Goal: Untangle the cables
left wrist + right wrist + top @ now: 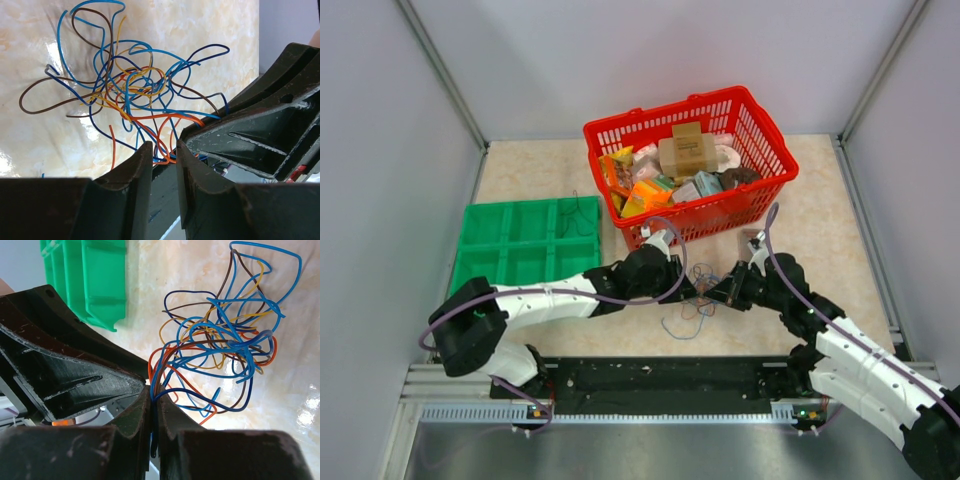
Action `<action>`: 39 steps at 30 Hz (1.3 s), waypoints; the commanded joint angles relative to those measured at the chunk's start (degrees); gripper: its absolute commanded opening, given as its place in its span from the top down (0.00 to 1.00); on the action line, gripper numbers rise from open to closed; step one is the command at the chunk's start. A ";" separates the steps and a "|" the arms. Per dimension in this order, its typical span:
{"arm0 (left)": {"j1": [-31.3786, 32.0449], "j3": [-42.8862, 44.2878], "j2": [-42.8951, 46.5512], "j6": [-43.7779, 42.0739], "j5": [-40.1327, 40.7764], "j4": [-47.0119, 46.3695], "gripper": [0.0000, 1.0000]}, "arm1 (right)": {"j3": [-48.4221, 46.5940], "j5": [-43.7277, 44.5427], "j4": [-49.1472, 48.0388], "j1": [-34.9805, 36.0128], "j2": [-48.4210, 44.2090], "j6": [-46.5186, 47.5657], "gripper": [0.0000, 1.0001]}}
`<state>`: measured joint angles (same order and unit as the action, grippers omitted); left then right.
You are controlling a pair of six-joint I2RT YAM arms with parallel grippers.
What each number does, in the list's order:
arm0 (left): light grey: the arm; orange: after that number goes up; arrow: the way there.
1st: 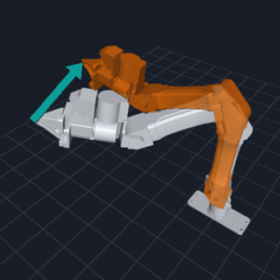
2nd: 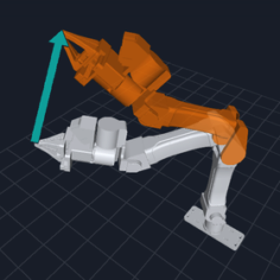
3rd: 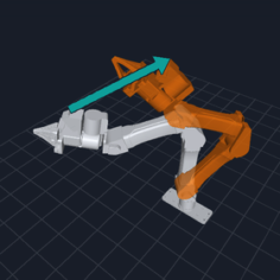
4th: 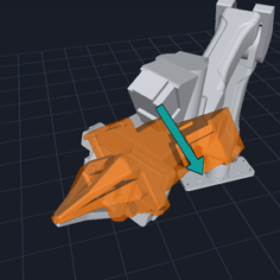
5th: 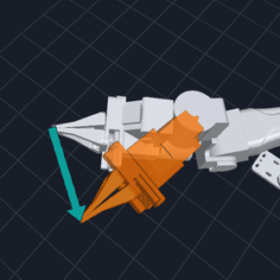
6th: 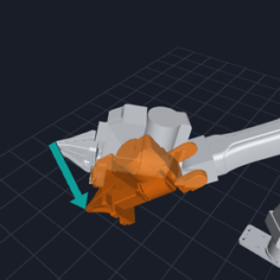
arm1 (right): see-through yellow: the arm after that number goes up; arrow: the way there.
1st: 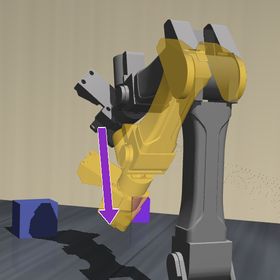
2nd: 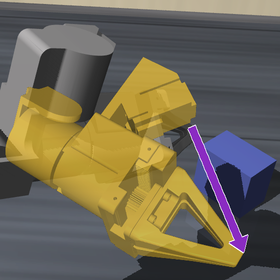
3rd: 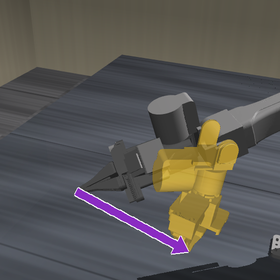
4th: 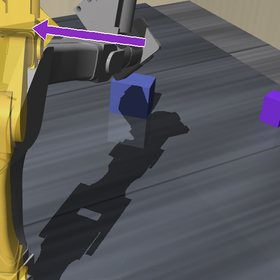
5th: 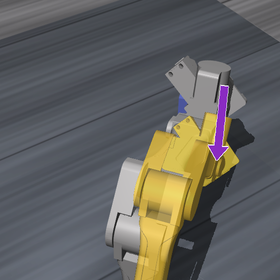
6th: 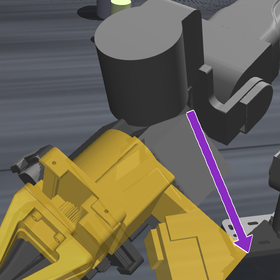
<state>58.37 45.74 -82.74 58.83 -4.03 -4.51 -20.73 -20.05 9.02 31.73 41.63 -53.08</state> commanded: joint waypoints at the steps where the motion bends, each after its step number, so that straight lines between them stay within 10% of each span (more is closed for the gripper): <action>1: -0.27 1.81 -1.19 0.59 -0.97 -1.20 0.69 | -3.09 -0.69 -3.13 0.44 -0.67 0.17 0.97; 9: -0.27 3.22 -2.95 0.06 -1.77 -1.38 0.76 | -2.91 -0.78 -3.74 0.35 -0.41 0.08 0.97; 14: -0.19 3.66 -0.59 -2.04 1.39 0.47 1.00 | -2.38 1.50 -1.99 0.35 0.38 2.45 0.92; 29: 0.17 2.25 11.19 -9.68 7.02 3.64 1.00 | 0.69 5.99 -5.14 0.44 7.49 8.34 0.78; 33: 0.34 3.13 13.30 -14.17 2.56 1.18 1.00 | 1.66 6.78 -8.48 0.35 11.10 8.87 1.00; 39: 0.25 6.20 16.29 -17.51 5.51 5.99 1.00 | 0.96 16.87 -3.32 0.35 11.20 12.03 1.00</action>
<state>58.48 47.94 -69.84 45.54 -0.60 0.82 -19.14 -11.73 4.08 31.77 53.43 -44.31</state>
